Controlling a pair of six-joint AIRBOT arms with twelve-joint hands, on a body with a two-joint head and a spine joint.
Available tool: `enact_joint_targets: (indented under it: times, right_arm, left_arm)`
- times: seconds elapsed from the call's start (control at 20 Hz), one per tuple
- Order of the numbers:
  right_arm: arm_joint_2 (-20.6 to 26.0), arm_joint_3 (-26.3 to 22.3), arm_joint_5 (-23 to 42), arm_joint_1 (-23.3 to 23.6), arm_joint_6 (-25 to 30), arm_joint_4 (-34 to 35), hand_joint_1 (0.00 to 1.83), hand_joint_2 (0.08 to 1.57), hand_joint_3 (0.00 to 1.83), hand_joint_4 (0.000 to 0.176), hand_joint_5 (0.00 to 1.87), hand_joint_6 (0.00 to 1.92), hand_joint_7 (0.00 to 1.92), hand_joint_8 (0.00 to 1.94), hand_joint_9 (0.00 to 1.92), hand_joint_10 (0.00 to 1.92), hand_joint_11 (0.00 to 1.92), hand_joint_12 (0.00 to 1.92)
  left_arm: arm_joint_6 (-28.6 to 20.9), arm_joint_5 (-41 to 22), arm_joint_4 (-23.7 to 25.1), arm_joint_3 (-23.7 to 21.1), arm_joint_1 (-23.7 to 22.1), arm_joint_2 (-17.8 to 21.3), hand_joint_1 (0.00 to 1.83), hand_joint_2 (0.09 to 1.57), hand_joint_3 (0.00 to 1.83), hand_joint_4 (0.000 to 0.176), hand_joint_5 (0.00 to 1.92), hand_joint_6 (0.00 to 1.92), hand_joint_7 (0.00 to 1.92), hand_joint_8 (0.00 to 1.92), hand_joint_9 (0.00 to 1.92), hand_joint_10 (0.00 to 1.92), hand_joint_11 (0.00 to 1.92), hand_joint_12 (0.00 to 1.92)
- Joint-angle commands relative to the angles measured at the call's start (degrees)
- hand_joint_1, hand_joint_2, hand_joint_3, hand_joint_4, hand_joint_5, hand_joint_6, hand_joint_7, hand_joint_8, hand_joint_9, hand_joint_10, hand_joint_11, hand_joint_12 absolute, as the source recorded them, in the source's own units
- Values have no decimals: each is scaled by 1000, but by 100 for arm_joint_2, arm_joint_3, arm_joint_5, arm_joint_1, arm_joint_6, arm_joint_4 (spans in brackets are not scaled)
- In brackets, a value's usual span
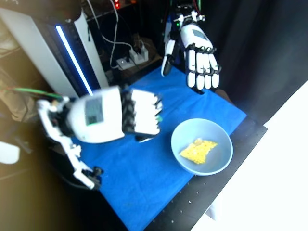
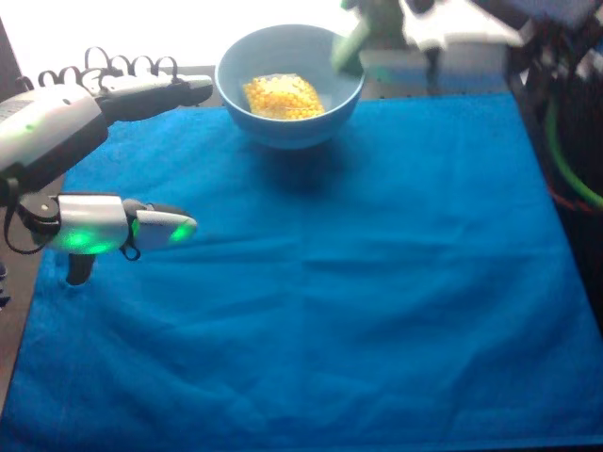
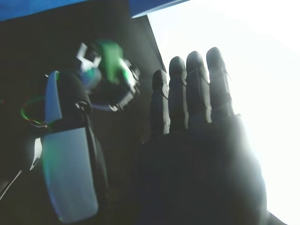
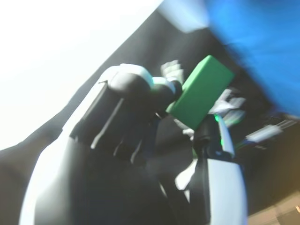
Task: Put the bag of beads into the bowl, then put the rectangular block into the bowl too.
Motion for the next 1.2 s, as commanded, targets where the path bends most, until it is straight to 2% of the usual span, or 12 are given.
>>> enact_joint_targets:
  times: [0.0, 0.25, 0.35, 0.4, 0.45, 0.5, 0.55, 0.65, 0.8, 0.85, 1.05, 1.15]
  right_arm:
    - [-230, 141, 386, 130, 14, 176, 1128, 1166, 0, 0, 884, 1123, 977, 1286, 1037, 1595, 1001, 1803]
    - [-1101, 1043, -440, 412, 14, 365, 1111, 1168, 1, 0, 882, 1141, 1026, 1405, 1130, 1689, 1107, 1914]
    - [-1348, 1365, -826, 430, 14, 315, 1077, 1175, 0, 0, 869, 1149, 1129, 994, 1227, 1373, 1142, 1738]
    - [-1458, 1535, -1035, 438, 14, 284, 923, 1131, 0, 0, 645, 442, 903, 616, 880, 924, 681, 1481]
    - [-1498, 1602, -1132, 442, 14, 271, 781, 1090, 0, 51, 438, 118, 653, 267, 653, 561, 479, 1297]
    - [-1526, 1654, -1204, 446, 14, 258, 629, 1005, 0, 151, 119, 23, 321, 58, 336, 191, 95, 848]
    - [-1529, 1674, -1244, 450, 14, 244, 593, 929, 0, 171, 23, 4, 78, 17, 148, 49, 18, 442]
    - [-1529, 1692, -1251, 453, 14, 232, 570, 895, 0, 176, 0, 0, 2, 0, 5, 1, 0, 248]
    - [-1523, 1655, -1113, 455, 14, 180, 509, 869, 0, 176, 0, 0, 0, 0, 0, 0, 0, 434]
    - [-1462, 1584, -1025, 455, 14, 171, 513, 866, 0, 176, 0, 0, 0, 0, 0, 0, 0, 260]
    - [-522, 758, -55, 33, 14, 744, 545, 864, 0, 176, 0, 0, 0, 0, 0, 0, 0, 36]
    - [-41, 167, 773, -533, 14, 1214, 506, 881, 8, 176, 0, 0, 0, 0, 0, 0, 0, 0]
  left_arm:
    - [-40, -728, 14, 16, -58, -30, 791, 983, 1, 56, 298, 1, 272, 1, 213, 1, 0, 237]
    - [-124, -754, 24, 122, -67, -133, 857, 968, 0, 32, 345, 10, 281, 6, 239, 5, 0, 287]
    - [-144, -735, 66, 162, -119, -166, 846, 971, 0, 25, 336, 1, 296, 3, 266, 8, 0, 375]
    - [-144, -731, 84, 171, -134, -171, 848, 971, 0, 21, 327, 0, 297, 3, 266, 7, 0, 379]
    - [-145, -733, 90, 176, -139, -175, 841, 969, 0, 23, 322, 1, 301, 2, 270, 5, 0, 426]
    - [-145, -742, 94, 180, -147, -180, 866, 979, 1, 24, 322, 1, 297, 1, 277, 5, 0, 488]
    - [-145, -746, 95, 183, -157, -183, 903, 992, 6, 5, 324, 2, 315, 8, 283, 6, 0, 503]
    - [-145, -752, 95, 190, -161, -184, 930, 1006, 4, 0, 335, 3, 356, 8, 287, 4, 0, 559]
    - [-160, -809, 94, 193, -159, -173, 946, 1017, 2, 0, 343, 2, 337, 0, 287, 9, 0, 515]
    - [-161, -844, 93, 186, -159, -159, 949, 1017, 1, 0, 342, 1, 339, 1, 300, 12, 0, 537]
    - [-164, -1394, 25, -14, -60, 59, 956, 1015, 0, 0, 347, 2, 339, 0, 303, 9, 0, 565]
    - [-165, -1767, -18, -198, 124, 218, 820, 1004, 0, 22, 265, 0, 239, 0, 251, 2, 0, 473]
